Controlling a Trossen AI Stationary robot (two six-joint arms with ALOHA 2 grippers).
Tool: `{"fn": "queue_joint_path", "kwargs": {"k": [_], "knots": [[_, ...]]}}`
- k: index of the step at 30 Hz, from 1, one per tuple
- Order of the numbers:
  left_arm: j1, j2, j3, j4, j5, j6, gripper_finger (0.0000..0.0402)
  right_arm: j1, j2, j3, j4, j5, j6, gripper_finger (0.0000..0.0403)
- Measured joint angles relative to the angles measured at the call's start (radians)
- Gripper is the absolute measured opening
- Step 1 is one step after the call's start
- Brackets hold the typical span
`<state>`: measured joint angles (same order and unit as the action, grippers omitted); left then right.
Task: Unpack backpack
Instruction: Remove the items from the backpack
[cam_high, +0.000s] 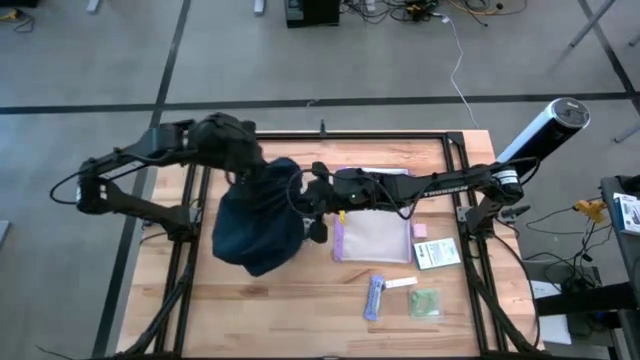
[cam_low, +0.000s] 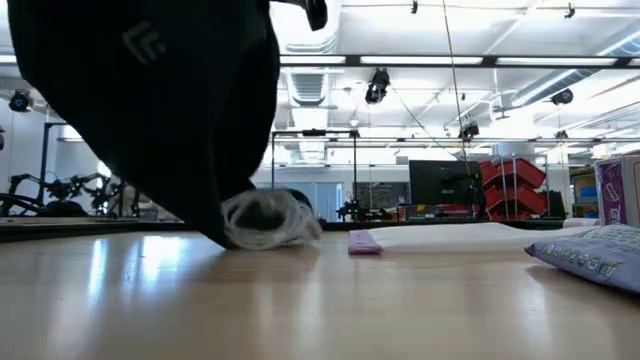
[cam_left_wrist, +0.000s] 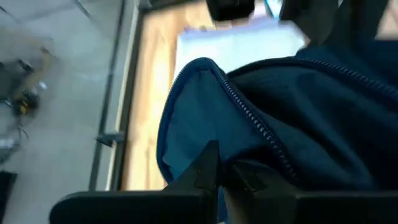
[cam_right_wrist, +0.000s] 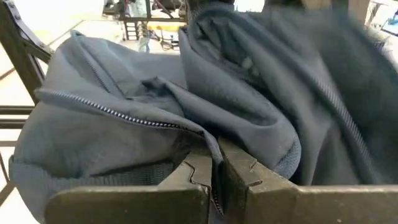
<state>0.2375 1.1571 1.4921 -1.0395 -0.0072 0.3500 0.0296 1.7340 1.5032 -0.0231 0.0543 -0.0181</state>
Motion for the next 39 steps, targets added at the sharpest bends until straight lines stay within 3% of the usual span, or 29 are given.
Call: {"fn": "queue_joint_path", "kwargs": {"k": [8,17,22,29,34,39], "knots": [[0.0,-0.053,0.0,0.14,0.062,-0.001,0.0,-0.011,0.0,-0.011,-0.003,0.028,0.008,0.0],[0.0,-0.047,0.018,0.138,0.079,0.001,0.0,-0.013,0.002,-0.025,0.064,0.023,0.017,0.0],[0.0,-0.066,0.098,0.123,0.081,0.021,0.0,-0.011,0.002,-0.025,0.236,-0.039,-0.017,0.0],[0.0,-0.122,0.149,0.045,0.105,0.032,0.0,-0.002,0.002,-0.025,0.253,-0.164,-0.001,0.0],[0.0,-0.172,0.09,0.033,0.105,-0.012,0.0,0.011,-0.009,-0.025,0.201,-0.158,-0.038,0.0],[0.0,-0.211,-0.056,0.079,0.104,-0.071,0.0,-0.013,-0.065,-0.025,0.067,-0.061,-0.058,0.0]]}}
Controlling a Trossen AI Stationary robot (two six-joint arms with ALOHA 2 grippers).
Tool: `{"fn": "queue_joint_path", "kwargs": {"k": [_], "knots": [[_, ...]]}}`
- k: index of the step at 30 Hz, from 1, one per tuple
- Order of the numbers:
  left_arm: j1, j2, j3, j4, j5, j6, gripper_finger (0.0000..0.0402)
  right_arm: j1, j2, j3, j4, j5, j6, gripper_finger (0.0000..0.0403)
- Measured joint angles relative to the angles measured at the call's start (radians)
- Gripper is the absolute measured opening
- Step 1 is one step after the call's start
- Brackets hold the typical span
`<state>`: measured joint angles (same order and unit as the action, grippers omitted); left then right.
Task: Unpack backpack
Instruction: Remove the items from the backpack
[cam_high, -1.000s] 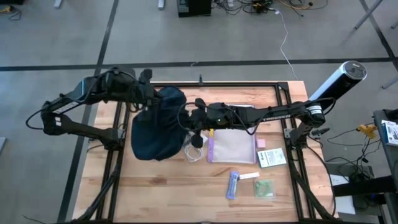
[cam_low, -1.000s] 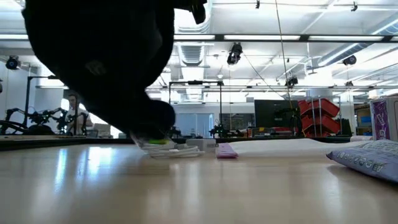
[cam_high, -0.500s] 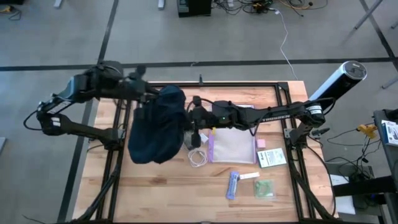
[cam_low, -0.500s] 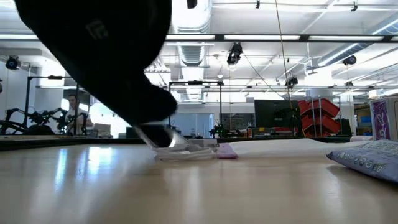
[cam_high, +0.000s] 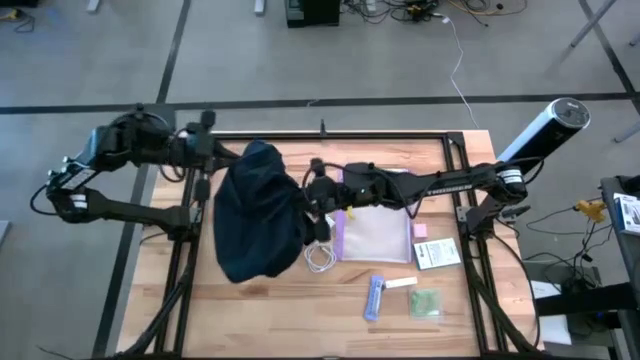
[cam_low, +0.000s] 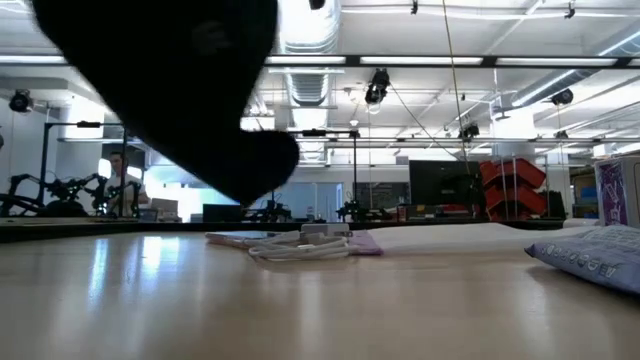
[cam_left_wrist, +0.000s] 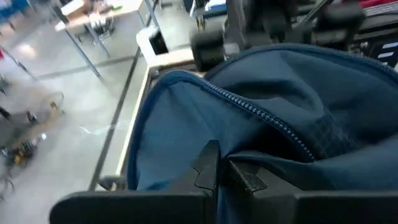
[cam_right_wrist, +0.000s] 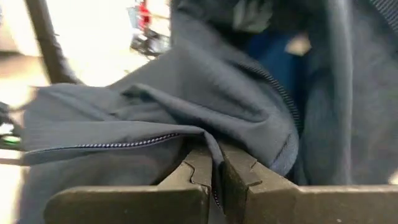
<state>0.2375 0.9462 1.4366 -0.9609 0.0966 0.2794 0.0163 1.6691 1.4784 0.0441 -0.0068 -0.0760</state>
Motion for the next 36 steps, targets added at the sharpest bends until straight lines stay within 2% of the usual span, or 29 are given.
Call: {"fn": "queue_joint_path", "kwargs": {"k": [5,10,13,20,24,30,31,34,36], "knots": [[0.0,-0.031,-0.189,0.146,0.001,-0.037,0.0,-0.012,-0.045,0.0,-0.091,0.003,0.002,0.0],[0.002,-0.03,-0.322,0.136,-0.003,-0.091,0.0,-0.008,-0.065,0.001,-0.099,-0.147,-0.004,0.0],[0.003,-0.014,-0.374,0.095,-0.028,-0.133,0.0006,-0.007,-0.034,0.001,-0.137,-0.195,-0.002,0.0],[0.007,0.027,-0.401,-0.012,-0.161,-0.192,0.0074,-0.007,0.103,0.0,-0.164,-0.353,0.071,0.0],[0.007,0.019,-0.358,-0.038,-0.186,-0.152,0.0133,-0.008,0.2,0.0,-0.135,-0.345,0.136,0.0],[0.007,-0.015,-0.179,-0.079,-0.193,-0.124,0.0202,-0.006,0.345,0.009,0.048,-0.333,0.234,0.0002],[0.007,-0.019,-0.122,-0.165,-0.193,-0.125,0.0212,-0.006,0.363,0.016,0.053,-0.328,0.247,0.0006],[0.006,-0.032,0.015,-0.196,-0.193,-0.147,0.0235,0.0,0.391,0.041,0.051,-0.269,0.26,0.003],[0.006,-0.046,0.069,-0.289,-0.192,-0.189,0.0243,0.007,0.394,0.061,0.05,-0.207,0.24,0.0055]]}}
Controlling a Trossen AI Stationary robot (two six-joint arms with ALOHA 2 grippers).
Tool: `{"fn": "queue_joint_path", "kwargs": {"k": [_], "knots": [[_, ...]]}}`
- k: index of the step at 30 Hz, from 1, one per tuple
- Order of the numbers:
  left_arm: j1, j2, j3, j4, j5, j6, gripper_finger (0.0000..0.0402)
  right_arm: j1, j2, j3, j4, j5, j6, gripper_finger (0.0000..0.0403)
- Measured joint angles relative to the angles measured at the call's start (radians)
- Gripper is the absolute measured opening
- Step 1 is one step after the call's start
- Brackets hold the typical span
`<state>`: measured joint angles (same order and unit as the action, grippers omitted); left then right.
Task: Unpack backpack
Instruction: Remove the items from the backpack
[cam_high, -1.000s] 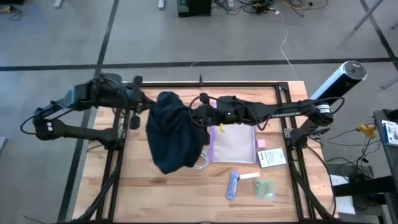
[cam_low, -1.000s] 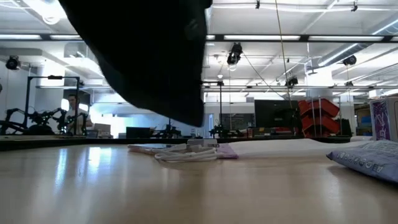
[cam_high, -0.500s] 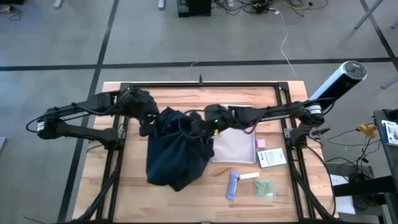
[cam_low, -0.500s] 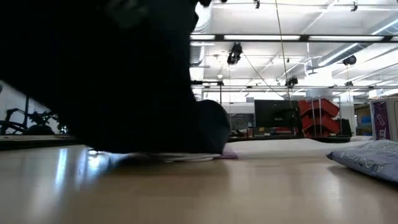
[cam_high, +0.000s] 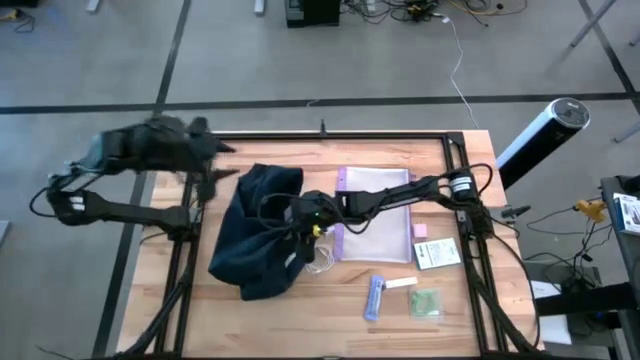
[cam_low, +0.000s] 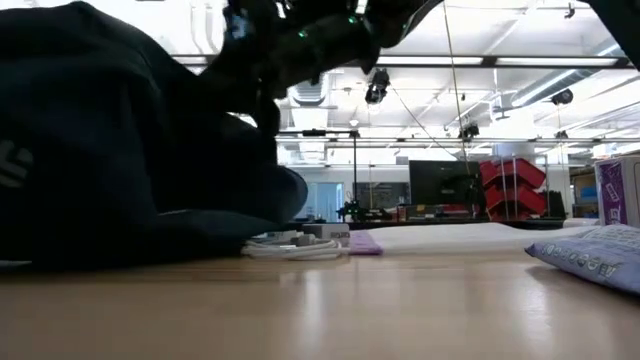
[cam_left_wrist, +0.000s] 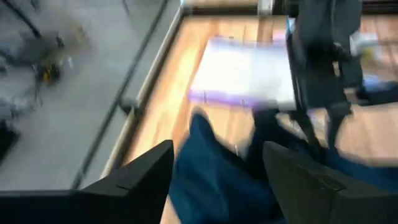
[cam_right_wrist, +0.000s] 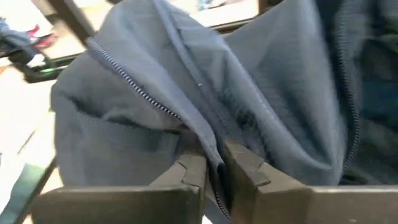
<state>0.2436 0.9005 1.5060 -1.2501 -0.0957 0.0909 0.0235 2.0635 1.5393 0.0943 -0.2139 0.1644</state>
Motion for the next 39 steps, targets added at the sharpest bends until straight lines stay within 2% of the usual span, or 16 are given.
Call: {"fn": "queue_joint_path", "kwargs": {"k": [2,5,7,12,15,20,25,29,33,39], "knots": [[-0.001,-0.016,0.031,0.015,0.023,-0.032,0.0247,0.01,-0.002,0.02,-0.014,0.057,-0.025,0.0084],[-0.002,-0.056,0.014,-0.005,0.112,-0.065,0.0248,0.025,-0.01,0.066,-0.014,0.118,-0.053,0.013],[-0.002,-0.083,-0.007,0.011,0.143,-0.089,0.0246,0.031,-0.014,0.109,-0.012,0.117,-0.072,0.0157],[-0.007,-0.135,-0.129,0.088,0.213,-0.184,0.023,0.043,-0.017,0.228,-0.146,0.087,-0.178,0.0215],[-0.023,-0.139,-0.23,0.227,0.302,-0.252,0.0217,0.044,-0.017,0.31,-0.309,0.084,-0.277,0.0247],[-0.102,-0.095,-0.38,0.469,0.312,-0.346,0.0191,0.039,-0.017,0.439,-0.635,0.084,-0.474,0.0295],[-0.178,0.022,-0.433,0.477,0.231,-0.431,0.0165,0.01,-0.025,0.509,-0.925,0.08,-0.585,0.0315],[-0.224,0.103,-0.433,0.376,0.182,-0.493,0.0152,-0.057,-0.027,0.485,-1.019,0.067,-0.641,0.031],[-0.237,0.137,-0.419,0.218,0.059,-0.527,0.0141,-0.13,-0.027,0.413,-0.999,-0.012,-0.65,0.0298],[-0.236,0.091,-0.422,0.01,-0.093,-0.556,0.012,-0.21,-0.026,0.256,-0.824,-0.023,-0.522,0.0277]]}}
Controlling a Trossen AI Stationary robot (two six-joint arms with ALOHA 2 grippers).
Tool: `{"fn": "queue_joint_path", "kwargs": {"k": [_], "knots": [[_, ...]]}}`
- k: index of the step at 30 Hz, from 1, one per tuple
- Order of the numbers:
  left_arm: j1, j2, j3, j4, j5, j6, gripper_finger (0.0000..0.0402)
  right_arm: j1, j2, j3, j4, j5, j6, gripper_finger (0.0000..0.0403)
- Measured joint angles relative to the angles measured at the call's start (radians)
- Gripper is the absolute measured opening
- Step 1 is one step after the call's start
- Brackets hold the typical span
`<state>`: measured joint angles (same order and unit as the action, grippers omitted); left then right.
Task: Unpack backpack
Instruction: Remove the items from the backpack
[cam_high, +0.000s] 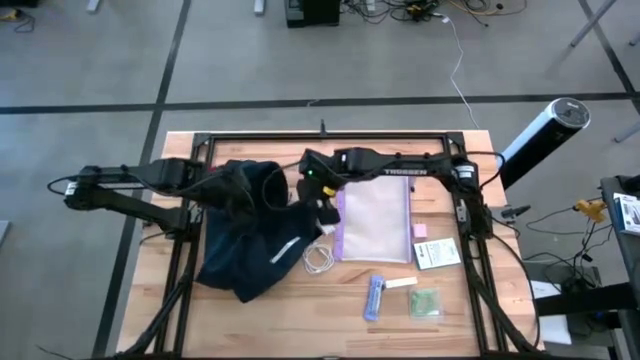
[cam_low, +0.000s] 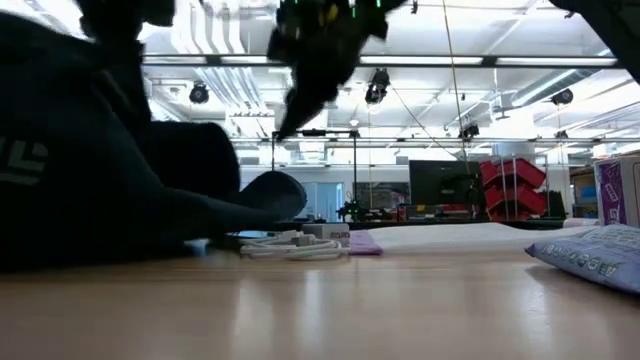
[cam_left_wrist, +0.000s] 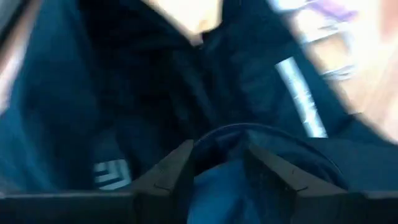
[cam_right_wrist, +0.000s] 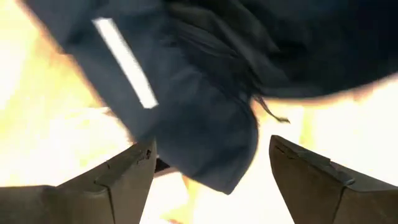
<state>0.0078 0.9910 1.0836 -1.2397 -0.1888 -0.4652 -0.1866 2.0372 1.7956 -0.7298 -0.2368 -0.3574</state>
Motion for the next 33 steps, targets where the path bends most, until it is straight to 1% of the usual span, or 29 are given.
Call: {"fn": "queue_joint_path", "kwargs": {"k": [3,6,10,13,16,18,21,22,27,33], "knots": [[0.001,-0.045,0.0,-0.042,-0.03,-0.019,0.0111,-0.022,0.0,-0.079,0.094,0.0,0.049,0.0267],[0.0,-0.092,0.0,-0.037,-0.03,-0.02,0.0104,-0.028,0.001,-0.142,0.195,-0.007,0.082,0.0259],[0.0,-0.15,0.0,-0.041,-0.031,-0.024,0.0103,-0.031,0.001,-0.177,0.308,-0.045,0.149,0.0244],[0.0,-0.185,0.0,-0.042,-0.032,-0.026,0.0103,-0.03,0.001,-0.18,0.316,-0.088,0.186,0.0218],[0.0,-0.216,0.0,-0.042,-0.038,-0.026,0.0102,-0.02,0.001,-0.18,0.317,-0.113,0.198,0.0167],[0.0,-0.228,0.0,-0.042,-0.046,-0.025,0.0103,-0.01,0.001,-0.18,0.315,-0.115,0.208,0.0116],[0.0,-0.238,0.0,-0.04,-0.062,-0.018,0.0102,0.014,0.001,-0.18,0.314,-0.139,0.209,0.0029],[0.0,-0.239,0.0,-0.039,-0.064,-0.012,0.0102,0.023,0.001,-0.18,0.312,-0.14,0.209,0.0015],[0.0,-0.241,0.0,-0.019,-0.064,0.017,0.0105,0.075,-0.031,-0.15,0.241,-0.139,0.244,0.0004],[0.0,-0.247,0.0,0.04,-0.062,0.063,0.0104,0.149,-0.147,-0.049,0.226,-0.138,0.238,0.0001]]}}
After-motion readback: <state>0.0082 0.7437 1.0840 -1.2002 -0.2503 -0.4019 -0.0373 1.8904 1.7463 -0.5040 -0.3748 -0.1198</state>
